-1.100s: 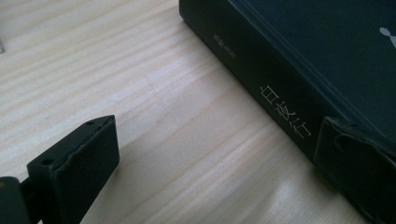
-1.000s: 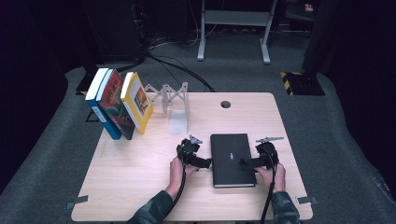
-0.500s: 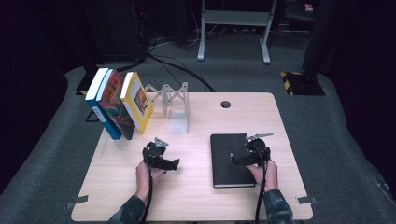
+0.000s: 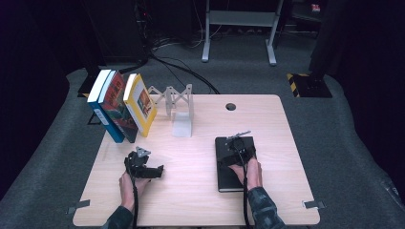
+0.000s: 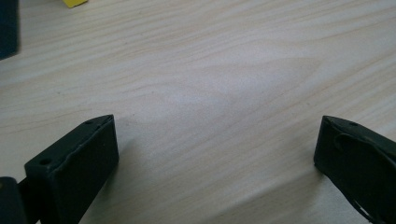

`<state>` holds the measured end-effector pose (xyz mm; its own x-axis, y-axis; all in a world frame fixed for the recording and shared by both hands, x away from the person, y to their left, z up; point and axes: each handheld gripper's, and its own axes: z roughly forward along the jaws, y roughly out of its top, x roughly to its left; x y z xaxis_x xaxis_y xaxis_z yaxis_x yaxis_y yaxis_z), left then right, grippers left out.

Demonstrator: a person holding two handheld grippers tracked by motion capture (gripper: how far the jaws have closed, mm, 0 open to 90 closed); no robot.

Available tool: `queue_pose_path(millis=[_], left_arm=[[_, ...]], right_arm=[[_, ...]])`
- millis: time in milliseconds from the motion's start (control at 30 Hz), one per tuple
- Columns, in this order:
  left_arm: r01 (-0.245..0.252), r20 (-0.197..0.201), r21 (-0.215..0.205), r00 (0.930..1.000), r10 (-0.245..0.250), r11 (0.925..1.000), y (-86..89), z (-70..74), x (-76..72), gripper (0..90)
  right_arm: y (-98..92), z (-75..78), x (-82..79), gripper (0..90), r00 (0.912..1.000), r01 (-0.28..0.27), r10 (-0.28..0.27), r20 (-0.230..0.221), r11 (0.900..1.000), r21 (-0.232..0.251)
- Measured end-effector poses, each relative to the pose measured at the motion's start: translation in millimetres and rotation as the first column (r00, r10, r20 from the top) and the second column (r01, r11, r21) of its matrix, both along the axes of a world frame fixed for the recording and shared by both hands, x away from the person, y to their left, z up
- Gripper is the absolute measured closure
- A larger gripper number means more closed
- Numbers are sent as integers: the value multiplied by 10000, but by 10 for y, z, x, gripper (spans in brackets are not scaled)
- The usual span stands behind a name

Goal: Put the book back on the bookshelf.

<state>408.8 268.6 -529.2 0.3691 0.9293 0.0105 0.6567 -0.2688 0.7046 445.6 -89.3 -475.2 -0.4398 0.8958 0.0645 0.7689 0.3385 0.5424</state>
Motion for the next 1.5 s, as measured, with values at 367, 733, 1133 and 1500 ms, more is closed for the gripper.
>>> queue_pose_path(millis=[367,733,1133,1500], left_arm=[[-112,276,-215,9995,118,9997,50,-28,-33,0],[-34,275,-168,9996,38,9999,64,-27,-30,0],[-33,275,-165,9996,37,9999,65,-27,-30,0],[-219,308,-220,9993,226,9995,105,-30,-40,0]], right_arm=[[148,-43,20,0,9991,236,-207,375,9967,-774],[4,-69,37,0,9973,138,-84,727,9971,-744],[-270,-72,57,0,9957,582,-538,755,9966,-583],[-514,-76,115,0,9944,590,-530,918,9962,-636]])
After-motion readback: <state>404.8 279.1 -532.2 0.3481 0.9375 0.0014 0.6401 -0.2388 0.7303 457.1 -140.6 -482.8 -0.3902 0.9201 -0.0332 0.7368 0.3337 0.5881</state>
